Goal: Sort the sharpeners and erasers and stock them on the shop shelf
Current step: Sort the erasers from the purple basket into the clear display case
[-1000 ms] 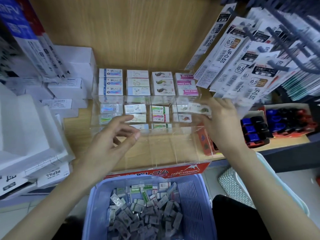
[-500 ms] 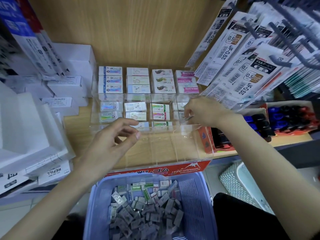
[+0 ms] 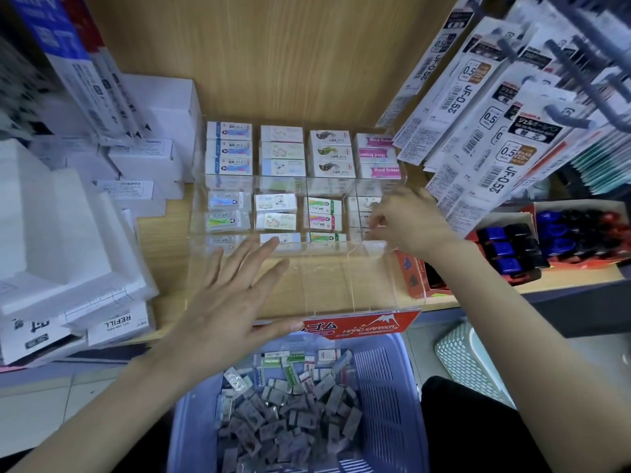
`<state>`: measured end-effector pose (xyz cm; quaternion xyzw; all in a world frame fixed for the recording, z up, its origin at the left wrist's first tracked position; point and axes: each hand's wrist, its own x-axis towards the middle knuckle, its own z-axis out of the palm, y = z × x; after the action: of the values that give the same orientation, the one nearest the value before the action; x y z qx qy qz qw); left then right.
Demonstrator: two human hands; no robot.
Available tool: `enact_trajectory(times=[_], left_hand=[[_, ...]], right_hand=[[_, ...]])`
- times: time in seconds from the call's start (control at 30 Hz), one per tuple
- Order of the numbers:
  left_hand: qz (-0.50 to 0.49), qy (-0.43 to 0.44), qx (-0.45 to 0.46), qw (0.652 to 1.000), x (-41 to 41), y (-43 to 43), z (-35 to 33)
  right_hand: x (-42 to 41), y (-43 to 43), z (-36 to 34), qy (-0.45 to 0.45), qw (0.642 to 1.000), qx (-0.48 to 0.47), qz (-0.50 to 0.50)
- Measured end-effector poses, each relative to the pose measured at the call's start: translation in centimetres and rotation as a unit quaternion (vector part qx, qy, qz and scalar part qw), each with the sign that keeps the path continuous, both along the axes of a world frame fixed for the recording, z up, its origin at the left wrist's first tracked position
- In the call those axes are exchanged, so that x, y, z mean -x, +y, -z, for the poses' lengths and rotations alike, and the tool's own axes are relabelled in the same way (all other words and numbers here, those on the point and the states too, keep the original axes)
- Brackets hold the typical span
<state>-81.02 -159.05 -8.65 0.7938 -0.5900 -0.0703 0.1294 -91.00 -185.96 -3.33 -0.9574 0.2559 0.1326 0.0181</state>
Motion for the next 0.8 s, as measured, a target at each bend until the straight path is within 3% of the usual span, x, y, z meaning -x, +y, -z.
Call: enact_trajectory(times=[0.07, 0.17, 0.27, 0.33, 0.43, 0.53, 0.6, 0.67, 0.8], left_hand=[[0.005, 0.012, 0.002, 1.0, -0.4, 0.2, 0.0], [0.024, 0.033, 0.029, 0.999, -0.1, 0.7, -0.4], [0.048, 0.024, 0.044, 0.998, 0.7, 2.2, -0.1], [0.044, 0.007, 0.057, 0.997, 1.1, 3.2, 0.1], [0.027, 0.001, 0.108, 0.994, 2.2, 4.5, 0.5], [0.044, -0.03, 0.172, 0.984, 4.4, 6.7, 2.9], [0.032, -0.066, 0.146, 0.987, 5.4, 8.9, 6.1], [-0.022, -0.087, 0.077, 0.993, 5.3, 11.1, 9.7], [-0.135, -0.033, -0.031, 0.99, 5.8, 13.7, 14.8]], right_hand=[[1.9, 1.1, 0.2, -0.127, 0.991, -0.03, 0.001], [6.0, 5.4, 0.1, -0.369, 0.927, -0.062, -0.027], [9.8, 11.6, 2.3, -0.427, 0.888, -0.17, -0.038], [11.5, 14.8, 5.8, -0.37, 0.902, -0.217, -0.046], [12.9, 16.9, 14.5, -0.166, 0.942, -0.292, 0.013], [13.5, 17.6, 22.5, -0.001, 0.919, -0.387, 0.083], [13.9, 18.1, 25.6, 0.074, 0.902, -0.415, 0.098], [14.0, 18.5, 27.4, 0.134, 0.91, -0.388, 0.049], [14.4, 18.8, 31.1, 0.159, 0.914, -0.374, 0.009]])
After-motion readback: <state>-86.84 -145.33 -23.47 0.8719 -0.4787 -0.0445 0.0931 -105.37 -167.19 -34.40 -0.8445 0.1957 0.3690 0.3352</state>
